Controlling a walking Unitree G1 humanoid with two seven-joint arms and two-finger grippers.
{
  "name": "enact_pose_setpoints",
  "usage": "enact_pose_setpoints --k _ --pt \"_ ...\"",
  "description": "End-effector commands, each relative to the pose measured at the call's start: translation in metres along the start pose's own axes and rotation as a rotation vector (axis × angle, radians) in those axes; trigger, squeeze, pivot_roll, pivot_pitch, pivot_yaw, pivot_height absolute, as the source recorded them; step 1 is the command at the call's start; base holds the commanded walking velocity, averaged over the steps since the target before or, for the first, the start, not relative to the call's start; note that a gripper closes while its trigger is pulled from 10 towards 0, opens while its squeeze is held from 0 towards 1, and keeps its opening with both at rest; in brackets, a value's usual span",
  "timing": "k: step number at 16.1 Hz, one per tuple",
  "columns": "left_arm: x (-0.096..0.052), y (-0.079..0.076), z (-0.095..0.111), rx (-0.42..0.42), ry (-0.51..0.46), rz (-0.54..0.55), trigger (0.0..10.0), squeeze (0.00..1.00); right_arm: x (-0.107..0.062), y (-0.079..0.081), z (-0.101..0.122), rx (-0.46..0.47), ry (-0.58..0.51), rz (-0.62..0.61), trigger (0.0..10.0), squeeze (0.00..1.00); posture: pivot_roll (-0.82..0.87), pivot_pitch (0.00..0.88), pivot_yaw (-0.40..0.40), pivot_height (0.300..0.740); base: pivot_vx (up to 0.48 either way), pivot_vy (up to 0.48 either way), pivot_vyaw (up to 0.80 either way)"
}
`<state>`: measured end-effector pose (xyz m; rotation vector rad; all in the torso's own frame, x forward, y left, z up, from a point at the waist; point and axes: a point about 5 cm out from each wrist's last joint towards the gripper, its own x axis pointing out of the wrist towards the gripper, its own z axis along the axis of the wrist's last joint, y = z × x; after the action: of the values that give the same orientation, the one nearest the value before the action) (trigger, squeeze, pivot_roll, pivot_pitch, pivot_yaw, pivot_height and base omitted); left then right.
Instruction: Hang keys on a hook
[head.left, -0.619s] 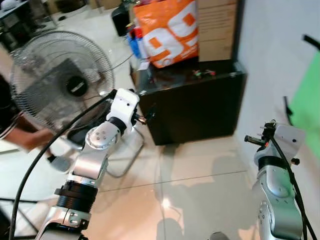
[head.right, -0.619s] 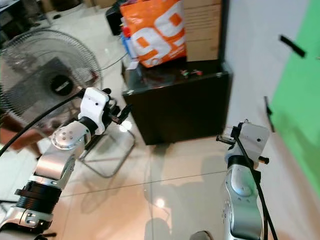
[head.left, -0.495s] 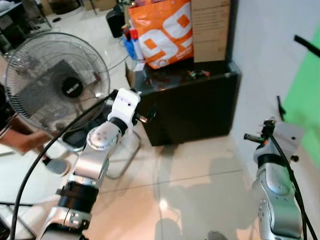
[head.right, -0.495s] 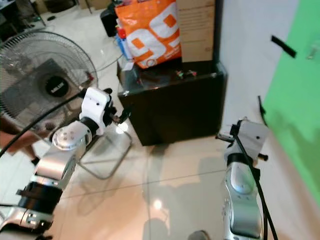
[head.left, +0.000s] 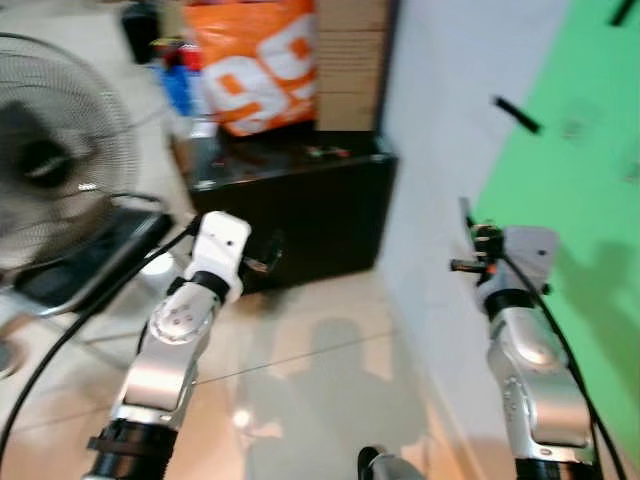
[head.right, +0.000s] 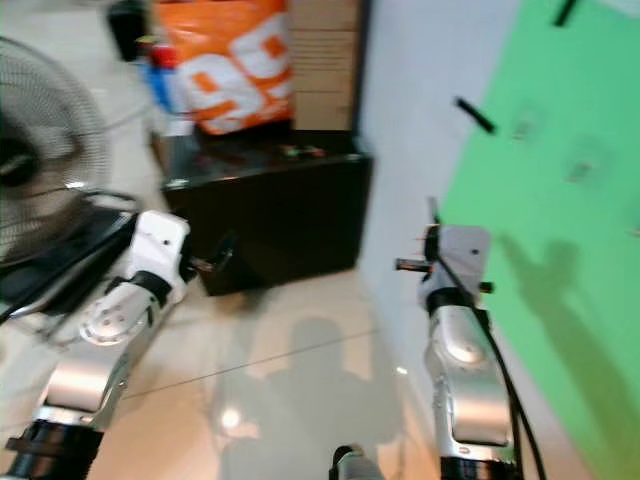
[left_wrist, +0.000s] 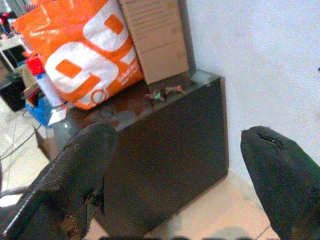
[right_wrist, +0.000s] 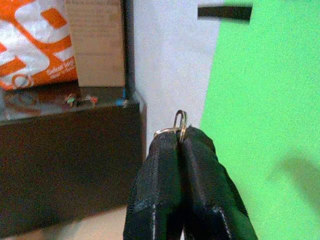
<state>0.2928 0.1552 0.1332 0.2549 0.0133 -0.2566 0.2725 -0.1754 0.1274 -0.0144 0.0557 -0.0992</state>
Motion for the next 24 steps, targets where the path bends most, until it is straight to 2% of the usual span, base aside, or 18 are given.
enact_pose_setpoints --k 1,4,10,16,21,24 --pt "-0.003 -0.001 0.003 0.002 -0.006 0.016 10.0 0.01 0.003 0.000 -0.002 0.010 0.027 0.015 10.0 0.00 -0.03 0.000 -0.011 0.740 0.000 0.000 -0.80" --pt "-0.006 -0.002 0.000 -0.005 0.005 0.021 10.0 0.02 0.002 -0.001 -0.004 0.014 0.033 0.020 10.0 0.00 -0.05 0.000 -0.006 0.740 0.000 0.000 -0.80" --pt "0.007 -0.008 0.007 -0.021 -0.016 -0.028 10.0 0.00 -0.006 -0.007 -0.005 0.030 0.025 -0.031 10.0 0.00 -0.10 0.000 0.056 0.740 0.000 0.000 -0.80" --pt "0.014 -0.010 0.008 -0.022 -0.024 -0.082 10.0 0.00 -0.011 -0.006 -0.001 0.032 0.001 -0.044 10.0 0.00 -0.14 0.000 0.106 0.740 0.000 0.000 -0.80" --pt "0.015 -0.013 0.009 -0.034 -0.030 -0.094 10.0 0.00 -0.012 -0.004 0.003 0.017 -0.022 -0.005 10.0 0.00 -0.14 0.000 0.098 0.740 0.000 0.000 -0.80" --pt "0.009 -0.010 0.007 -0.060 -0.025 -0.086 10.0 0.00 -0.011 0.007 0.012 0.015 -0.056 0.091 10.0 0.00 -0.11 0.000 0.073 0.740 0.000 0.000 -0.53"
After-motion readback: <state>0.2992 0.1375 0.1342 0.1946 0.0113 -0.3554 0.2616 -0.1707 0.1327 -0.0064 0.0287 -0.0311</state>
